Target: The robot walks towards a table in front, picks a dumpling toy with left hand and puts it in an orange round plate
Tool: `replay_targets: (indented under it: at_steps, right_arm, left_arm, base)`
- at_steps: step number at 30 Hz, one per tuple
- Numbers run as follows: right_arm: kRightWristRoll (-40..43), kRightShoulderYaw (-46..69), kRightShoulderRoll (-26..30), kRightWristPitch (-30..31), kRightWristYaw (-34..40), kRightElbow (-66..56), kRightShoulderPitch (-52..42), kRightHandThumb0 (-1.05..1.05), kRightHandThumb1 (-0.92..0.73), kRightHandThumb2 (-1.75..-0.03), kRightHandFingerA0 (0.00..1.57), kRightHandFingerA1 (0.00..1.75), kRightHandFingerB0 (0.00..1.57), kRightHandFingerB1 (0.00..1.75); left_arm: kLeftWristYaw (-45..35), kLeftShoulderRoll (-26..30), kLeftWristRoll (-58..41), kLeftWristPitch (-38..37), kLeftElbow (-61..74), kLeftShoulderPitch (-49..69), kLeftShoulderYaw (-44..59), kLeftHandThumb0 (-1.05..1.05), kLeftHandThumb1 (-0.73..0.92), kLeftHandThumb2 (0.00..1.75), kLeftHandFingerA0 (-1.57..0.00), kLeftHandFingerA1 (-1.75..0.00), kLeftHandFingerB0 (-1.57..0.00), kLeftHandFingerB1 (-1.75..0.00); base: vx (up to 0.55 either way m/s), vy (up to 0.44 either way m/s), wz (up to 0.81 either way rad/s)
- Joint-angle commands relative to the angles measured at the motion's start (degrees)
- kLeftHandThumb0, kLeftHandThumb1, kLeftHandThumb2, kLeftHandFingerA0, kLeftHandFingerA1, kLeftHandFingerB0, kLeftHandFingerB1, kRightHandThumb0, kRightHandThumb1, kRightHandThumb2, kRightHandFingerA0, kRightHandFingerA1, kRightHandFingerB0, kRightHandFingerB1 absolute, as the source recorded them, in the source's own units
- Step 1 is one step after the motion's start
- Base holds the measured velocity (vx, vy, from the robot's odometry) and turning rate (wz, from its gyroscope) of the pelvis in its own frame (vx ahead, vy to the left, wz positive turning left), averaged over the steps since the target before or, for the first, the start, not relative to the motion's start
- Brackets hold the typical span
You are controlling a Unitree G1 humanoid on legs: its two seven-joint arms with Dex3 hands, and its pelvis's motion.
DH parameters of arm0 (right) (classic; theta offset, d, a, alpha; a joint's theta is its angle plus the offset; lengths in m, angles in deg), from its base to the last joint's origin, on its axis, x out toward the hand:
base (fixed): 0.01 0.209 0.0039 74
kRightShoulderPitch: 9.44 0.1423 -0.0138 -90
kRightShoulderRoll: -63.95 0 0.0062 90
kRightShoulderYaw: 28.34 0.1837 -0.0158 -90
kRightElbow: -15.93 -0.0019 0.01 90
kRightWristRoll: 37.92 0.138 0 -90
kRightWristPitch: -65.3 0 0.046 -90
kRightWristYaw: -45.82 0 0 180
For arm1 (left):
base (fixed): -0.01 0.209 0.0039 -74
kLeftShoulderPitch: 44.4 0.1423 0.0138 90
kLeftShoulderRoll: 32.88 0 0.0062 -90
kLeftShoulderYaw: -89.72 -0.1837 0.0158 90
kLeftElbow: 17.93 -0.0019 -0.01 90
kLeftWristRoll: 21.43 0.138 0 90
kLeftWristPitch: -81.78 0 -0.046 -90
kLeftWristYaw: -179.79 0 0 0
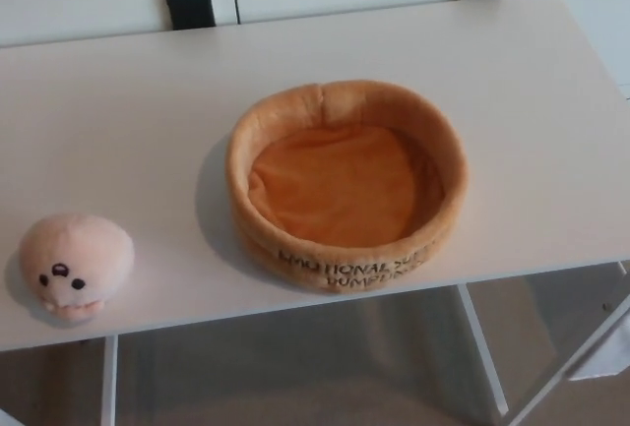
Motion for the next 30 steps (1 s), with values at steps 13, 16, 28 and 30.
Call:
replay_targets:
  at_steps: [13, 16, 28, 30]
  right_arm:
    - [1.1, 1.4, 1.6, -0.9, 1.1, 0.6, -3.7, -0.29, -0.49, -0.56, 0.91, 0.58, 0.57, 0.4]
    - [0.9, 1.2, 1.7, -0.5, 1.1, 0.8, -3.5, -0.3, -0.5, -0.56, 0.91, 0.56, 0.55, 0.39]
    - [1.1, 1.3, 2.2, 0.0, 0.8, 0.8, -3.1, -0.3, -0.5, -0.56, 0.92, 0.56, 0.55, 0.39]
    - [1.0, 1.4, 2.1, -0.5, 1.1, 0.8, -3.3, -0.3, -0.49, -0.56, 0.92, 0.57, 0.56, 0.4]
  left_arm:
    - [-1.5, 30.4, -23.0, 12.4, 34.7, -28.7, 37.3, -0.57, 0.39, 0.72, -0.06, -0.31, -0.08, -0.43]
    - [-1.5, 36.3, -12.5, 18.8, 27.4, -39.5, 21.1, -0.32, 0.13, 0.77, -0.01, -0.52, 0.0, -0.48]
    - [-10.5, 31.9, 6.6, 26.0, 10.8, -63.9, -9.1, -0.44, 0.35, 0.54, -0.05, -0.29, -0.09, -0.28]
    - [-11.6, 31.7, 8.5, 27.5, 10.0, -64.9, -11.6, -0.44, 0.35, 0.54, -0.05, -0.28, -0.09, -0.27]
  base:
    - [0.0, -0.002, 0.01]
    - [0.0, 0.0, 0.0]
    - [0.0, 0.0, 0.0]
    - [0.0, 0.0, 0.0]
